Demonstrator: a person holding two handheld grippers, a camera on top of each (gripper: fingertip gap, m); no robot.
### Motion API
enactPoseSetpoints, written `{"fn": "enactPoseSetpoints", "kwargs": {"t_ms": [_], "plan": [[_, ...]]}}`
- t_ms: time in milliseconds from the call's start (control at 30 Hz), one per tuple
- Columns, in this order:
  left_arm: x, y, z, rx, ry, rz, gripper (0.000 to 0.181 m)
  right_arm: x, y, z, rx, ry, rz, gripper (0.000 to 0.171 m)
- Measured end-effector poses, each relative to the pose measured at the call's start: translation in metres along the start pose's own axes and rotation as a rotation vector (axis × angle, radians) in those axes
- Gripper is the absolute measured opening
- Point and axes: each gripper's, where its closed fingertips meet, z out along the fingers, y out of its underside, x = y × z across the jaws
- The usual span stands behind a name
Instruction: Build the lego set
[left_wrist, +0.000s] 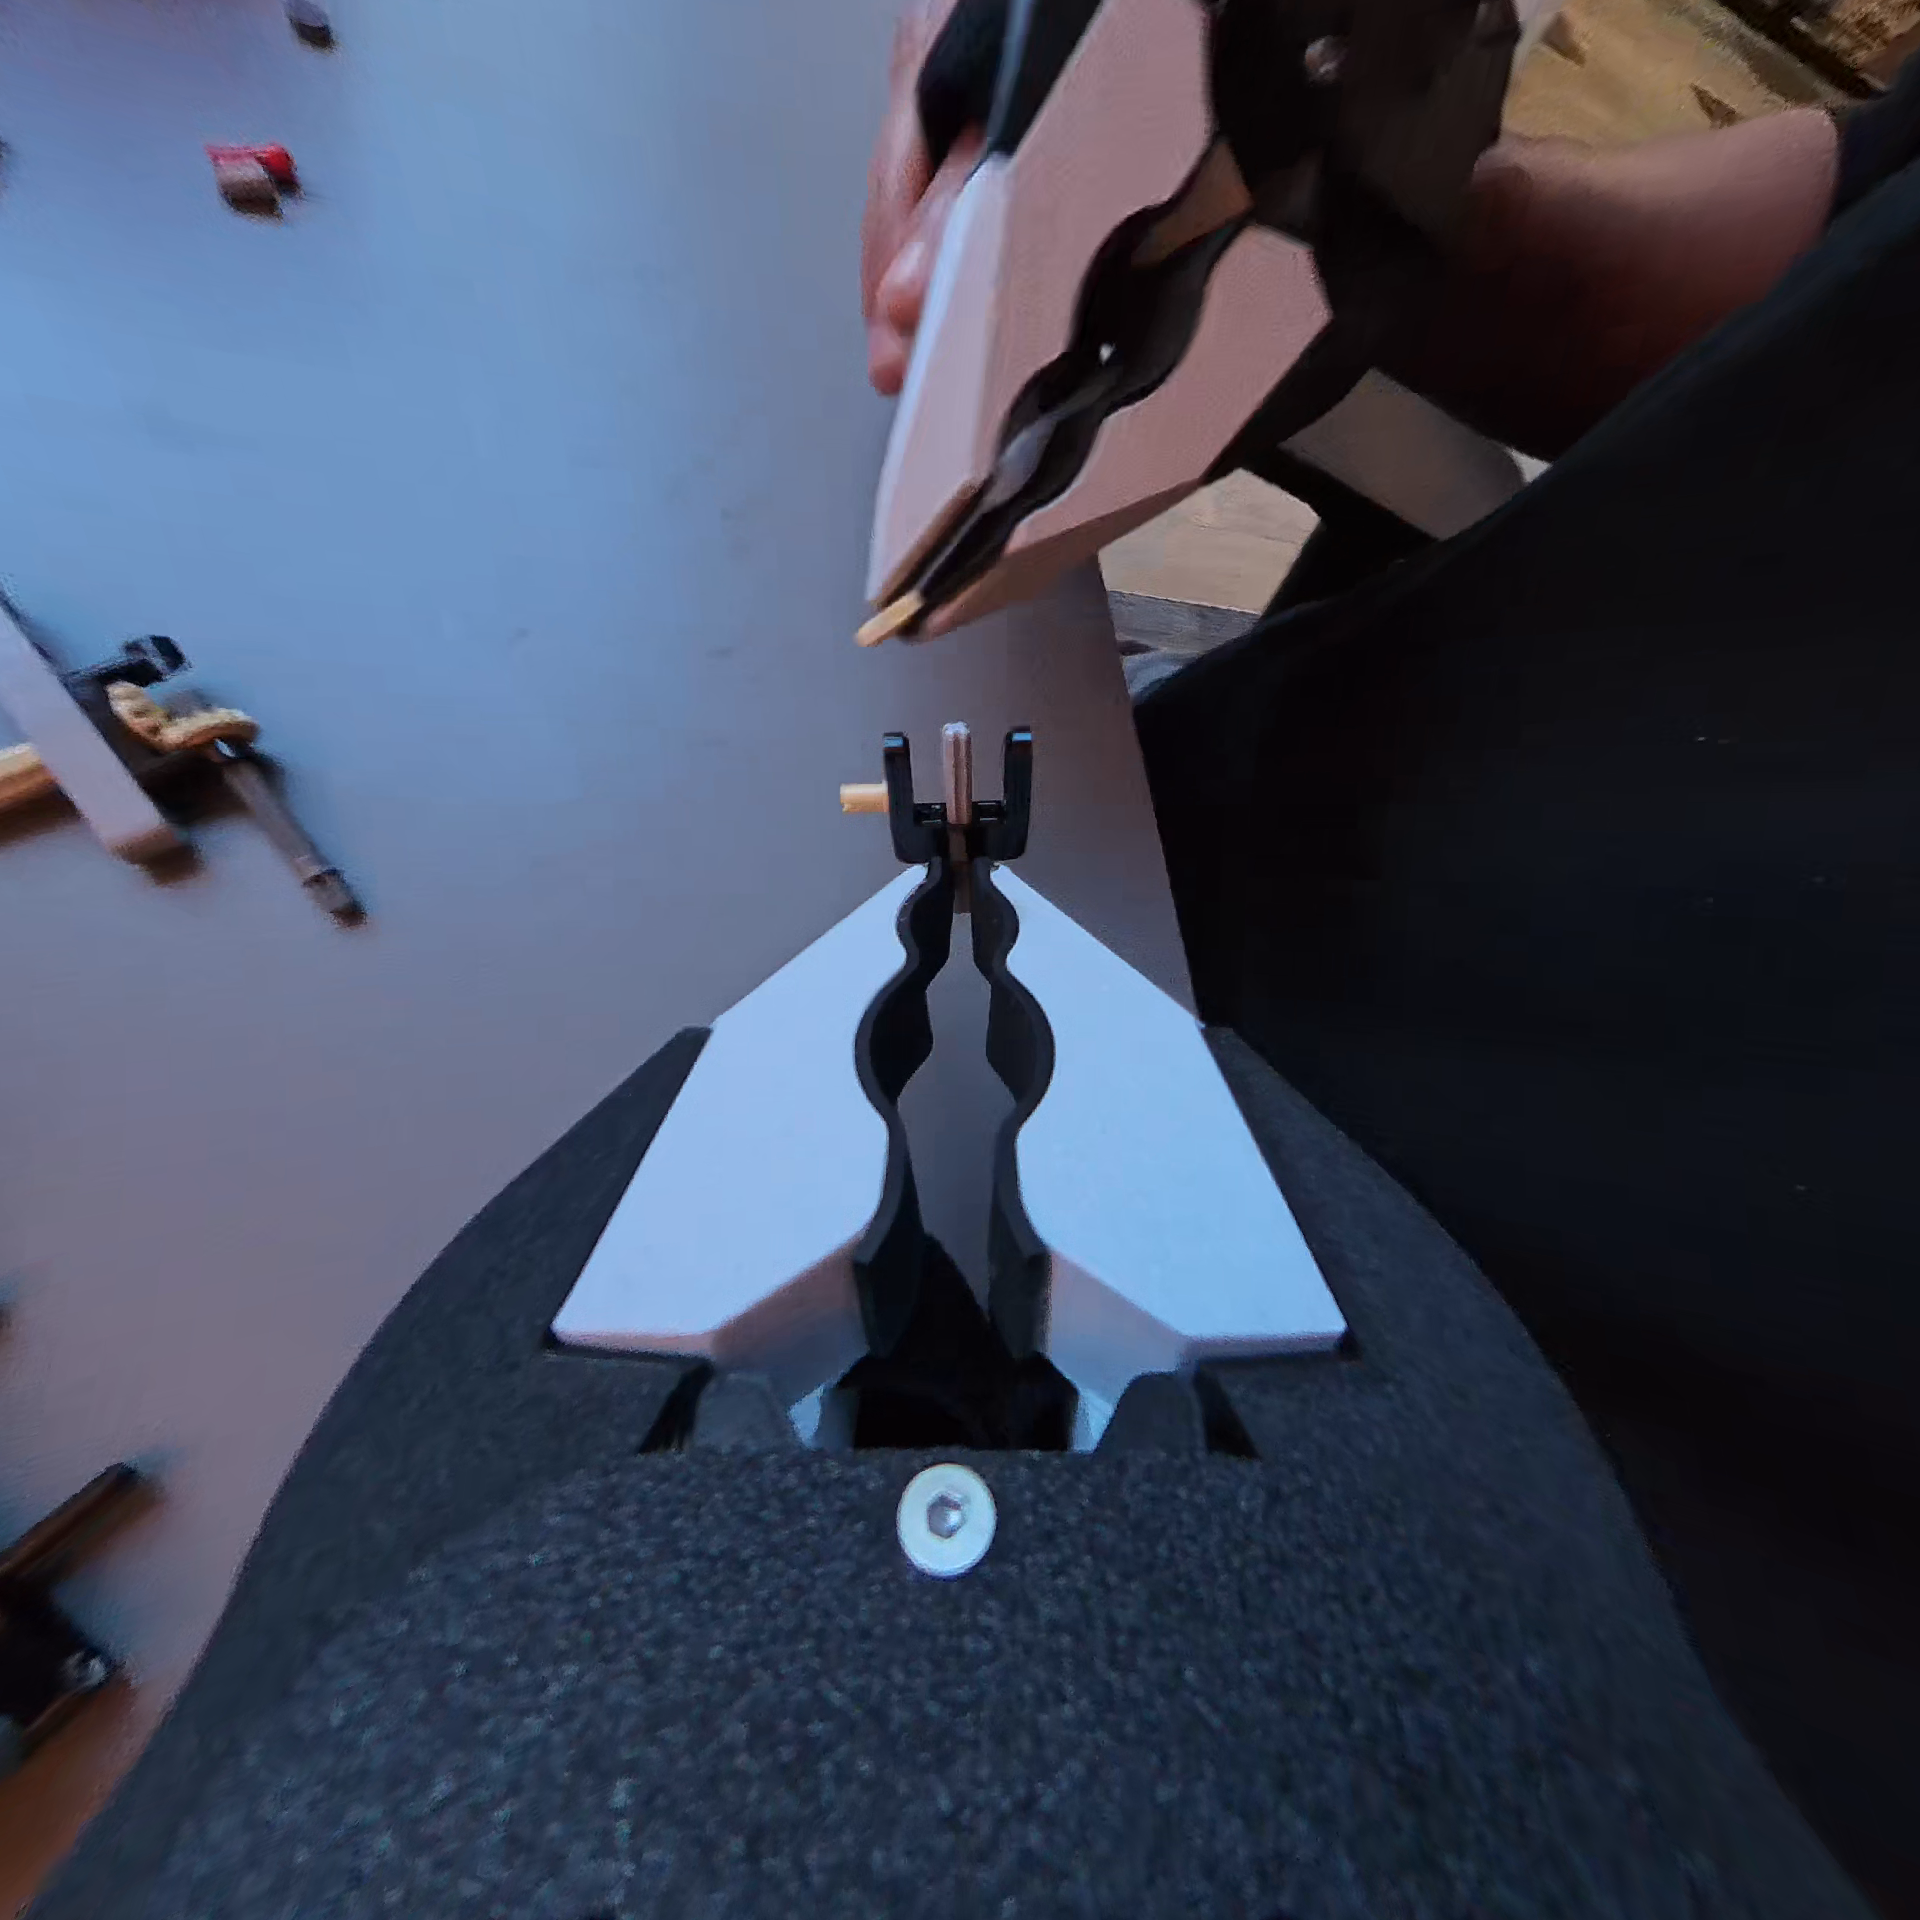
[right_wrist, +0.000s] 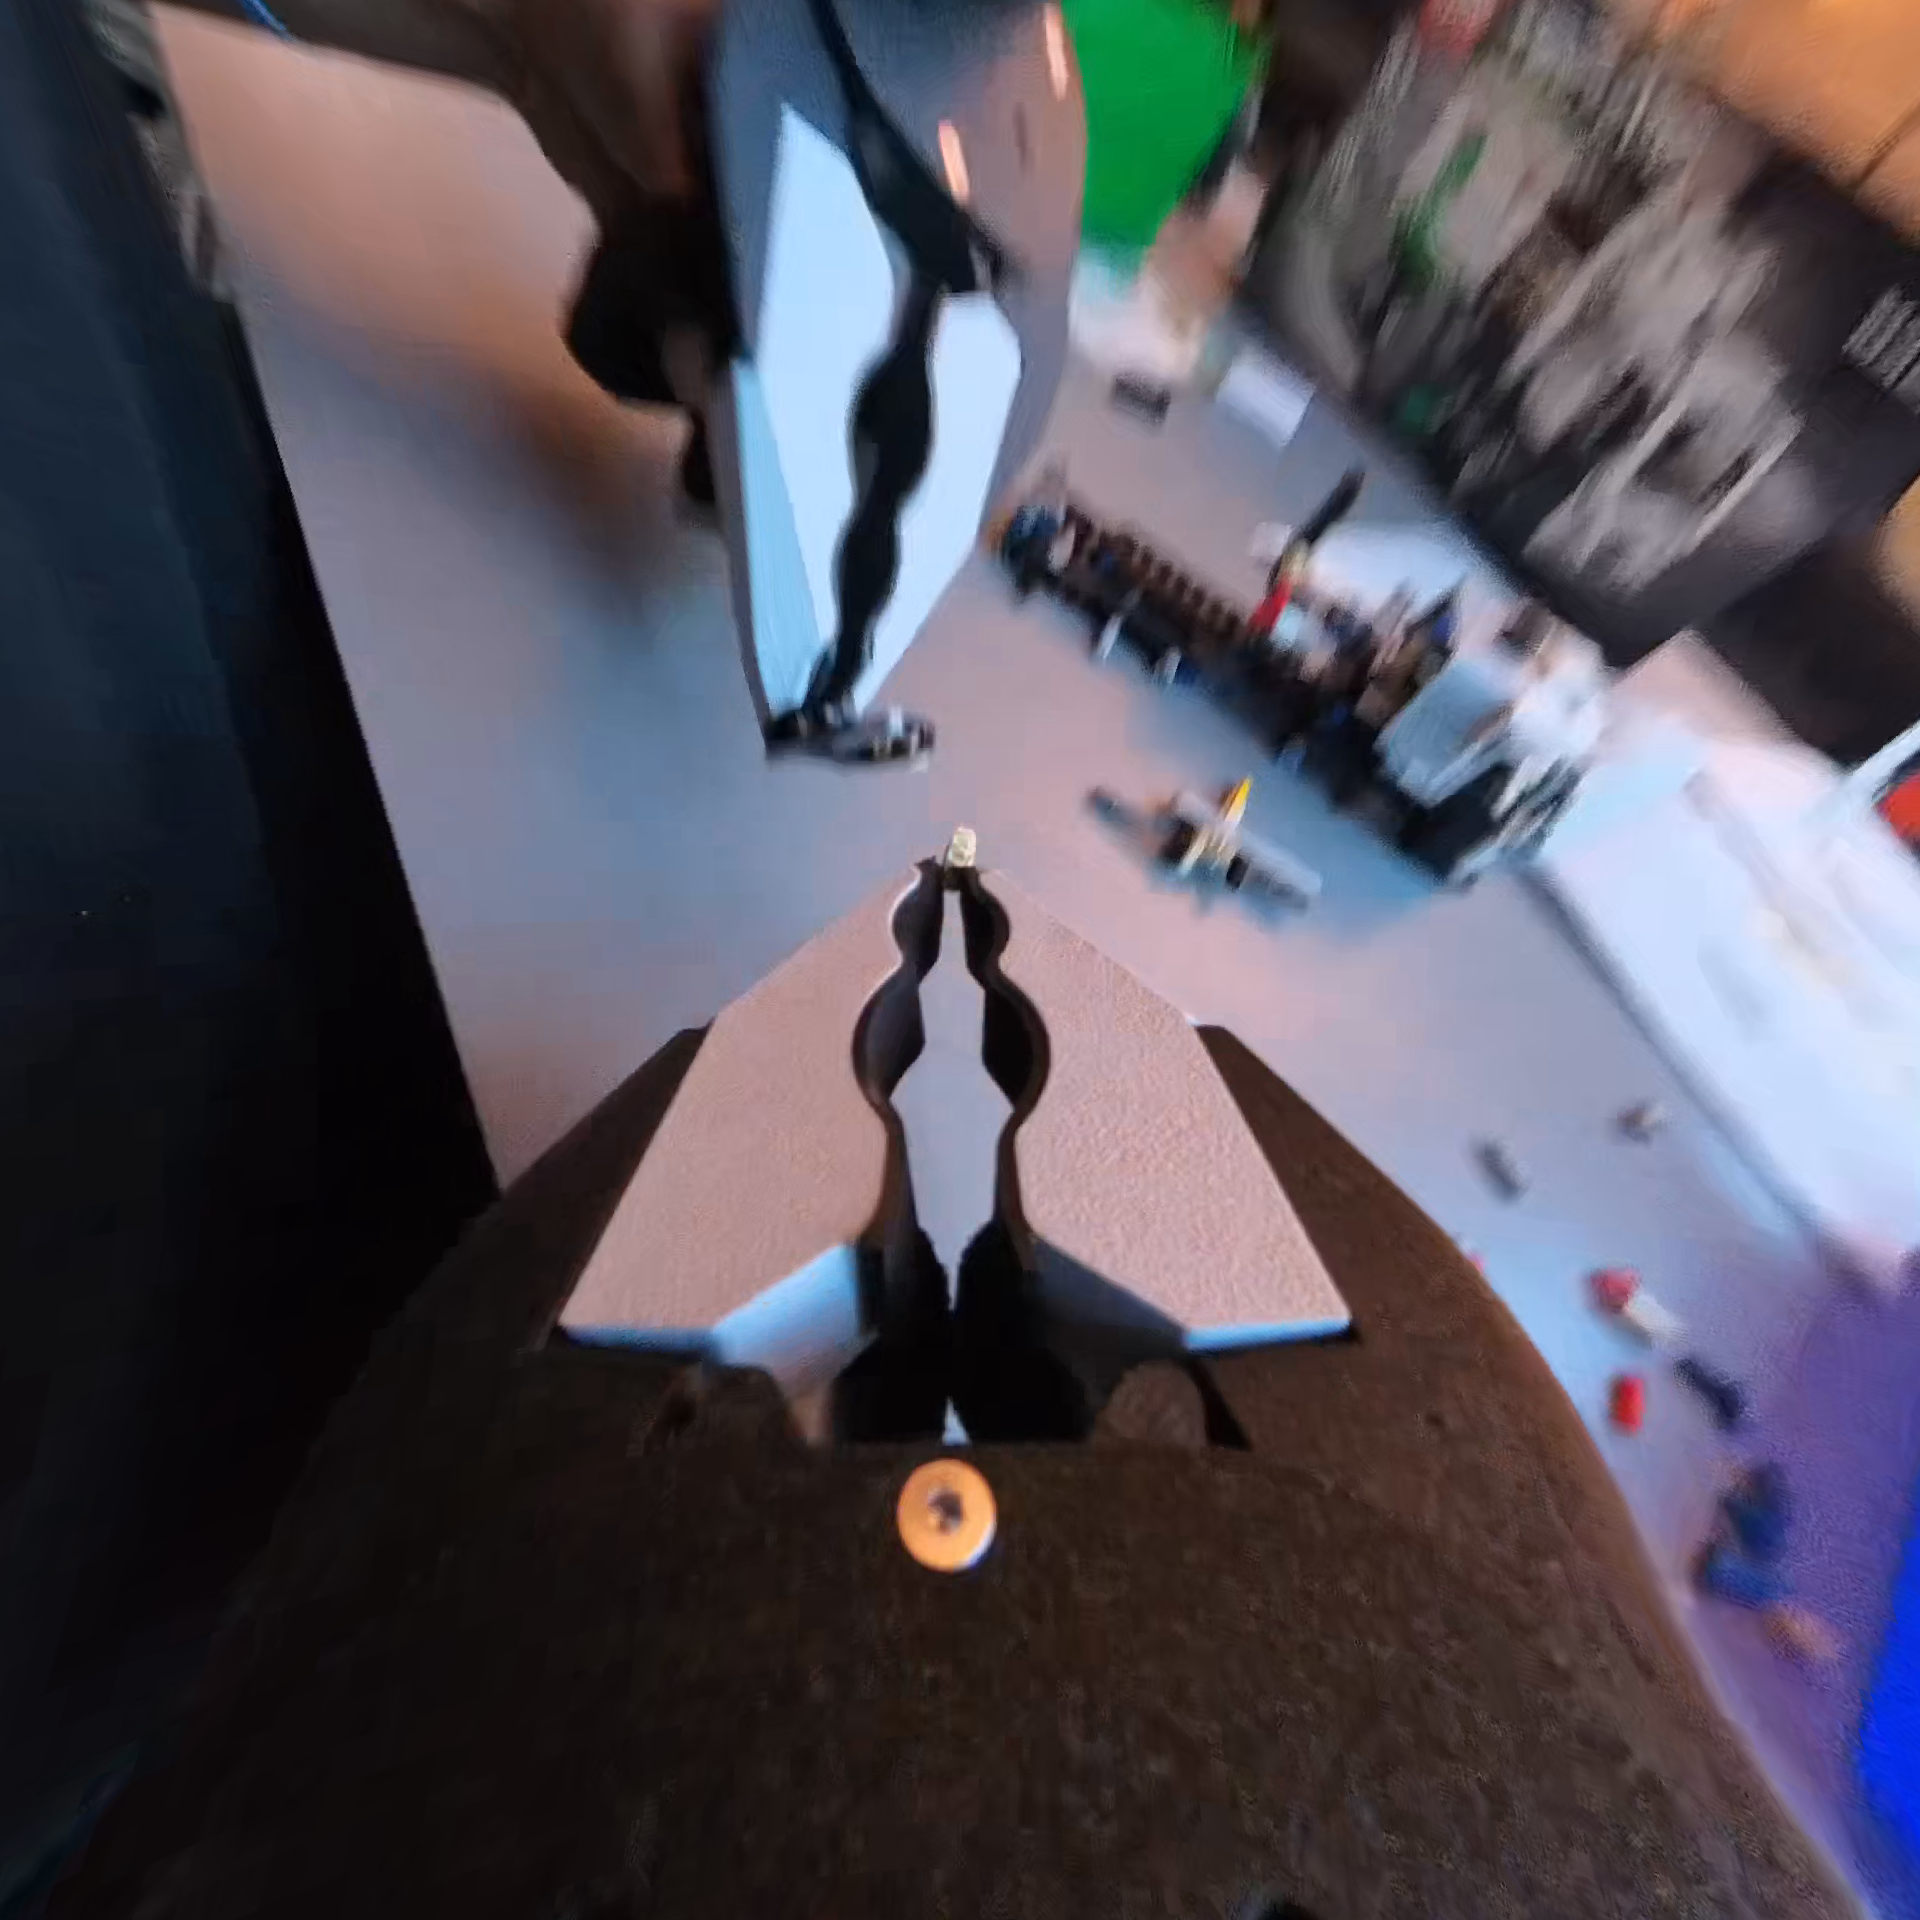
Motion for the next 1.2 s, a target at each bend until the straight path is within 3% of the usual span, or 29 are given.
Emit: {"fn": "enactPoseSetpoints", "kwargs": {"t_ms": [33, 100, 267, 733, 867, 967, 1200], "plan": [[-0.001, -0.003, -0.001, 0.020, -0.029, 0.026, 0.001, 0.004, 0.010, 0.002, -0.068, 0.009, 0.037, 0.003], [-0.003, -0.008, -0.002, 0.060, -0.087, 0.070, 0.001, 0.013, 0.015, 0.003, -0.110, 0.074, -0.038, 0.003], [-0.025, -0.009, -0.006, 0.094, -0.300, 0.130, 0.001, 0.006, 0.034, 0.008, -0.284, -0.005, -0.222, 0.003], [-0.038, -0.005, -0.004, 0.136, -0.473, 0.100, 0.001, -0.006, 0.039, 0.009, -0.258, -0.163, -0.119, 0.012], [-0.038, -0.008, -0.003, 0.155, -0.521, 0.112, 0.001, -0.002, -0.004, 0.010, -0.030, -0.187, 0.168, 0.014], [-0.037, -0.012, -0.003, 0.175, -0.558, 0.115, 0.002, 0.008, -0.020, 0.019, 0.049, -0.175, 0.447, 0.022], [-0.036, -0.015, -0.001, 0.174, -0.612, 0.120, 0.002, 0.014, -0.017, 0.029, 0.067, -0.019, 0.637, 0.004]]}}
